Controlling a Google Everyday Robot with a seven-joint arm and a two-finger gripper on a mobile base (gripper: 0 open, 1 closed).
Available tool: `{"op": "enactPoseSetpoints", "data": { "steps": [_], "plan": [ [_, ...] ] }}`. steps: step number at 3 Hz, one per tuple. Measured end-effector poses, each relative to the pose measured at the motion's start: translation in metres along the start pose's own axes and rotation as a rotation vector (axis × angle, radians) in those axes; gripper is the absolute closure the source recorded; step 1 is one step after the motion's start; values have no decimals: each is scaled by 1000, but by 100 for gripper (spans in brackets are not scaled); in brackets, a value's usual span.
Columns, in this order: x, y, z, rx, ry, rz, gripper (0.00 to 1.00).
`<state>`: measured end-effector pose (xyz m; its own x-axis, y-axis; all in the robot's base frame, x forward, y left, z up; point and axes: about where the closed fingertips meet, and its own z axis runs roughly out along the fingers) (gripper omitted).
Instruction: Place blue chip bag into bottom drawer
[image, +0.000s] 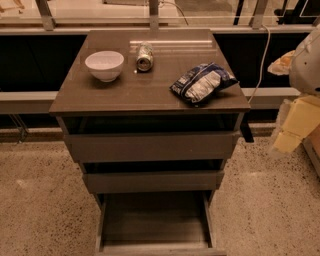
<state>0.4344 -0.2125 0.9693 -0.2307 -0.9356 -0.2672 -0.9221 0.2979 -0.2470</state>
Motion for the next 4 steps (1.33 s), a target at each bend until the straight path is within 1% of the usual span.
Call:
{"op": "enactPoseSetpoints", "data": {
  "steps": [1, 2, 3, 4],
  "plan": [
    [-1, -1, 1, 2, 1, -8, 0],
    [-14, -30, 25, 48, 22, -165, 0],
    [-52, -105, 79, 110, 8, -428, 0],
    [-84, -148, 110, 122, -21, -570, 0]
  ]
}}
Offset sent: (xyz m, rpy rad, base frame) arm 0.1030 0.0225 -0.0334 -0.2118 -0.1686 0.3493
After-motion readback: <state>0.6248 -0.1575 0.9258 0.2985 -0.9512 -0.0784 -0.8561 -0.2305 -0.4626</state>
